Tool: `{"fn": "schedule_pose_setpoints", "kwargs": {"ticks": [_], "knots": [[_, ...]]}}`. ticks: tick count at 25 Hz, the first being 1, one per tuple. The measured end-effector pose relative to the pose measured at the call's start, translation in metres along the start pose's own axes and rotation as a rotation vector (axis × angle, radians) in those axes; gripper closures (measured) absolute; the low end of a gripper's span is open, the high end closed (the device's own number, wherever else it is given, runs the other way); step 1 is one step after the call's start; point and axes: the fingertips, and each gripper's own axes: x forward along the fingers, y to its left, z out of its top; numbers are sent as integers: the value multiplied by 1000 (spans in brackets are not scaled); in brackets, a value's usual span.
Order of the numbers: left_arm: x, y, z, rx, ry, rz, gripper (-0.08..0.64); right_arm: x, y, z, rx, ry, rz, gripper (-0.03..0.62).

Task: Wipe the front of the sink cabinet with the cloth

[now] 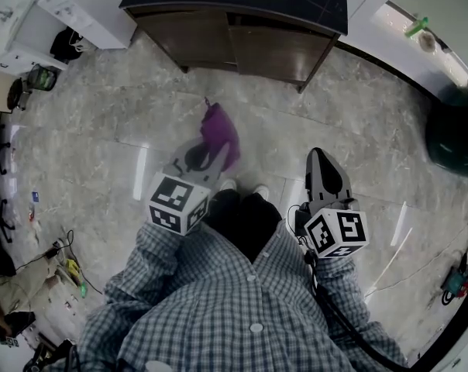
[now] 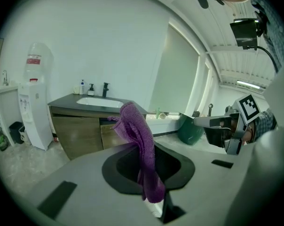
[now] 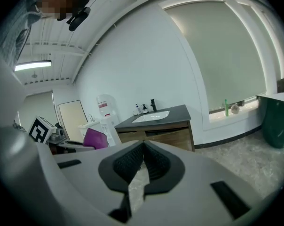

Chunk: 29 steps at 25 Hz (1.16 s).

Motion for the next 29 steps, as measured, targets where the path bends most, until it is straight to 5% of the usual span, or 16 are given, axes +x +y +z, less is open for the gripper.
{"fn": "schedule_pose_setpoints", "kwargs": {"ticks": [9, 29], "knots": [[-3, 7, 6, -33, -48, -45, 506, 13, 22, 4, -92, 22, 31, 575], [-12, -9, 8, -17, -68, -112, 506, 13, 49, 6, -76, 20, 55, 575]]}}
